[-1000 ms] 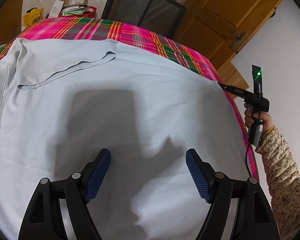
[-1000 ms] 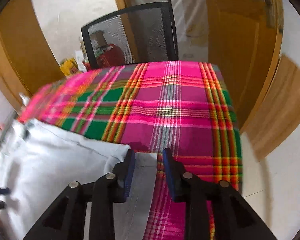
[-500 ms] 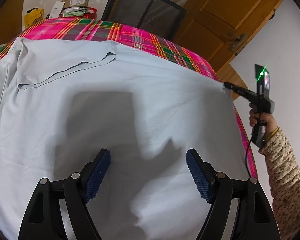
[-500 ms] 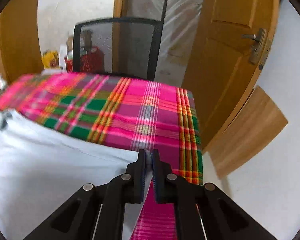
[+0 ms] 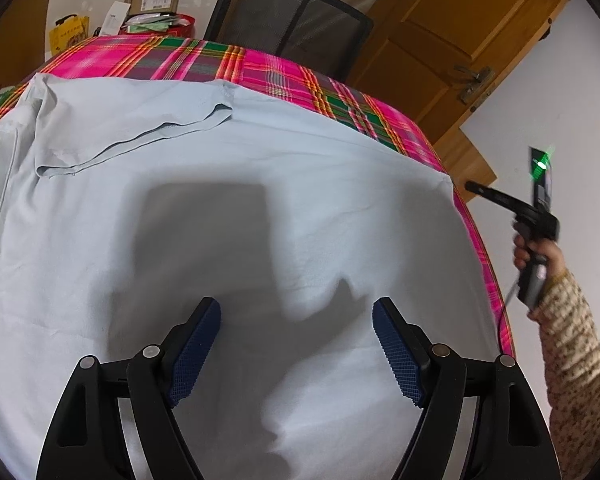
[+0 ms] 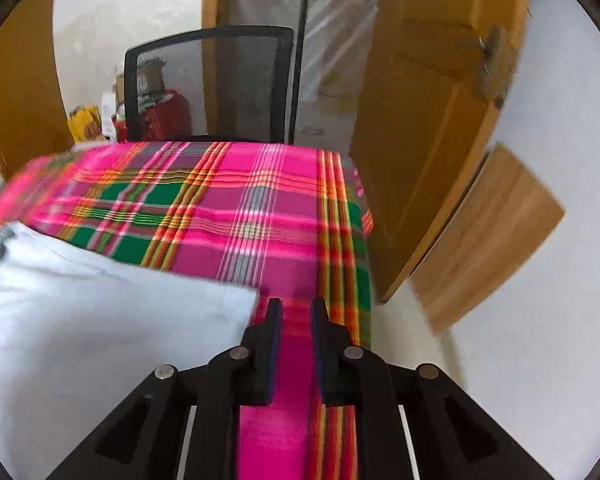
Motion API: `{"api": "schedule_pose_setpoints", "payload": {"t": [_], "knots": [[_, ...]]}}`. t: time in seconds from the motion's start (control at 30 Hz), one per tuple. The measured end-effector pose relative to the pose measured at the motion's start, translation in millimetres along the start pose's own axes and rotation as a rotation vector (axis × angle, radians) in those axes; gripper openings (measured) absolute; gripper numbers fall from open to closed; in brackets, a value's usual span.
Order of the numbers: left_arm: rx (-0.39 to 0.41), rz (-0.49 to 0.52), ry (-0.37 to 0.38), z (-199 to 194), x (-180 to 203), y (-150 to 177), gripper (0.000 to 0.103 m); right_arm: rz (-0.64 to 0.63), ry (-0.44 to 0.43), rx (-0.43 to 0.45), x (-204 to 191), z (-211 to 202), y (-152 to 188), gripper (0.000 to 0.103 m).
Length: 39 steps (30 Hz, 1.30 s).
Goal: Fold clothes
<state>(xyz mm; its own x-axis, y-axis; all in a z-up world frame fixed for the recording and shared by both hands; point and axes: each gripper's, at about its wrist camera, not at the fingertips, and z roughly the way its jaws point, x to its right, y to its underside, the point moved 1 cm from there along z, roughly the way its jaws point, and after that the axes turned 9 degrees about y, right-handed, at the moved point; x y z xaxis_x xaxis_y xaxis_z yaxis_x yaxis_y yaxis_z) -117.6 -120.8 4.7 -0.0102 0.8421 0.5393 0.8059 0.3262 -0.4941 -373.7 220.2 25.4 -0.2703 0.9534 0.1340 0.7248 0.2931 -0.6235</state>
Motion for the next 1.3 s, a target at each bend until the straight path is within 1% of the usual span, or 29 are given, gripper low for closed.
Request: {"api": "schedule_pose_setpoints", "payload": {"t": [0.03, 0.07, 0.13, 0.2, 0.27, 0.37, 0.5, 0.53, 0.63, 0.7, 0.77, 0.83, 0.93, 1.03, 1.07, 1.17, 1.23, 1.3], "knots": [[-0.004, -0.003, 0.0, 0, 0, 0, 0.08, -0.008, -0.045, -0.006, 1, -7, 6, 0.014], [-0.009, -0.006, 0.001, -1, 1, 1, 0.08, -0.031, -0.068, -0.009, -3, -15, 14, 0.014], [-0.018, -0.013, 0.002, -1, 2, 1, 0.08, -0.101, -0.109, 0.001, -16, -33, 34, 0.014], [-0.032, -0.019, 0.007, -4, 3, 4, 0.08, -0.168, -0.124, -0.001, -34, -44, 54, 0.014], [-0.046, -0.023, 0.009, -7, 3, 7, 0.08, -0.217, -0.083, -0.012, -45, -50, 73, 0.014], [-0.054, -0.026, 0.007, -16, 4, 15, 0.08, -0.244, 0.002, -0.013, -50, -53, 96, 0.014], [-0.047, -0.032, 0.014, -31, 5, 22, 0.08, -0.185, 0.118, -0.057, -31, -53, 105, 0.014], [-0.043, -0.03, 0.016, -35, 6, 24, 0.08, -0.16, 0.135, -0.07, -26, -55, 106, 0.014], [-0.021, -0.025, 0.023, -50, 9, 28, 0.08, -0.14, 0.099, -0.033, -32, -76, 110, 0.014], [-0.008, -0.019, 0.023, -59, 10, 30, 0.08, -0.168, 0.041, -0.004, -49, -91, 115, 0.014], [0.003, -0.02, 0.018, -69, 9, 33, 0.08, -0.205, 0.005, -0.007, -65, -101, 122, 0.014], [0.008, -0.03, 0.014, -82, 4, 41, 0.08, -0.233, 0.013, -0.035, -78, -99, 130, 0.014], [0.03, -0.039, -0.003, -103, -6, 51, 0.08, -0.23, 0.042, -0.064, -80, -95, 145, 0.016], [0.052, -0.06, -0.025, -126, -20, 63, 0.08, -0.198, 0.077, -0.078, -73, -97, 145, 0.02], [0.059, -0.07, -0.039, -134, -27, 67, 0.08, -0.184, 0.093, -0.089, -70, -98, 144, 0.023], [0.096, -0.101, -0.077, -163, -47, 82, 0.08, -0.142, 0.16, -0.117, -63, -109, 140, 0.023], [0.121, -0.129, -0.104, -180, -61, 91, 0.08, -0.143, 0.158, -0.089, -73, -125, 139, 0.023], [0.148, -0.17, -0.131, -199, -79, 102, 0.08, -0.169, 0.127, -0.048, -95, -145, 137, 0.023]]}}
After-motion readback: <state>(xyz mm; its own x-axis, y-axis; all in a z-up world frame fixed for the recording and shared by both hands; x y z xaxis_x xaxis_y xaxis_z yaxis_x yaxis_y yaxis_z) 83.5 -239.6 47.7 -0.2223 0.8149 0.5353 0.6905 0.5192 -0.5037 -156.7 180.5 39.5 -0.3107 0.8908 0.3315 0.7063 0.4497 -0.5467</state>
